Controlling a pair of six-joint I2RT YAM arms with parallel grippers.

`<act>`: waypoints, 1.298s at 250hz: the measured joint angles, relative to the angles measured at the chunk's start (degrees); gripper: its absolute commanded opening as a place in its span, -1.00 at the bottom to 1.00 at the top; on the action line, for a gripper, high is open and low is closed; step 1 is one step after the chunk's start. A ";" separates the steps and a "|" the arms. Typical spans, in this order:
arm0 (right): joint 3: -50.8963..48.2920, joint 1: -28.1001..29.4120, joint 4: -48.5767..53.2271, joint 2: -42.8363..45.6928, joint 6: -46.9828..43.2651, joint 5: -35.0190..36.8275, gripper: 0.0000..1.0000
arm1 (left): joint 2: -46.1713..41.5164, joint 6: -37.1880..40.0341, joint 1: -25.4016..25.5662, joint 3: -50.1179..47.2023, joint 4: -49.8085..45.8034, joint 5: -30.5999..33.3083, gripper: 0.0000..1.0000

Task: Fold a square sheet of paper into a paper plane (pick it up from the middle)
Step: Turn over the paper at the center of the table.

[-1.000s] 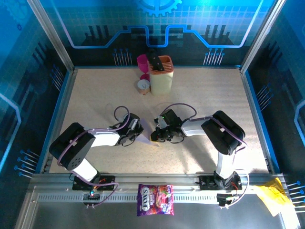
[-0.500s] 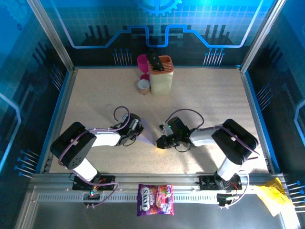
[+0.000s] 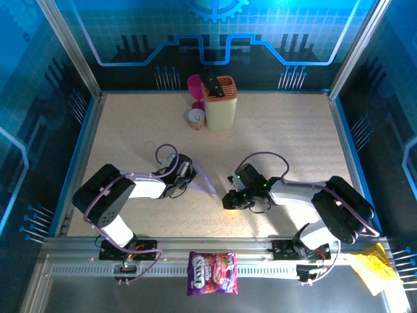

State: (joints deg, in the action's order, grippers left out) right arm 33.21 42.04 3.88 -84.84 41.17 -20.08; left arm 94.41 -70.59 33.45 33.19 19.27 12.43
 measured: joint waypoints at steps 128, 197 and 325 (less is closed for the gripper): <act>6.67 -2.47 -3.02 -9.33 3.26 -2.34 -0.46 | 0.04 -0.02 -0.68 -2.12 4.07 -1.16 -1.00; 7.85 -3.43 -1.97 -10.78 4.35 -4.37 -0.57 | 0.04 0.00 -0.79 -2.60 5.09 -1.36 -1.00; 10.47 -3.48 -5.29 -12.07 5.38 -4.35 -0.51 | 0.04 -0.02 -0.79 -2.62 5.22 -1.36 -1.00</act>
State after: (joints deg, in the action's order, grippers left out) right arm 43.68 38.57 -1.41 -96.90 46.54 -24.43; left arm 94.45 -70.61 32.67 30.57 24.49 11.07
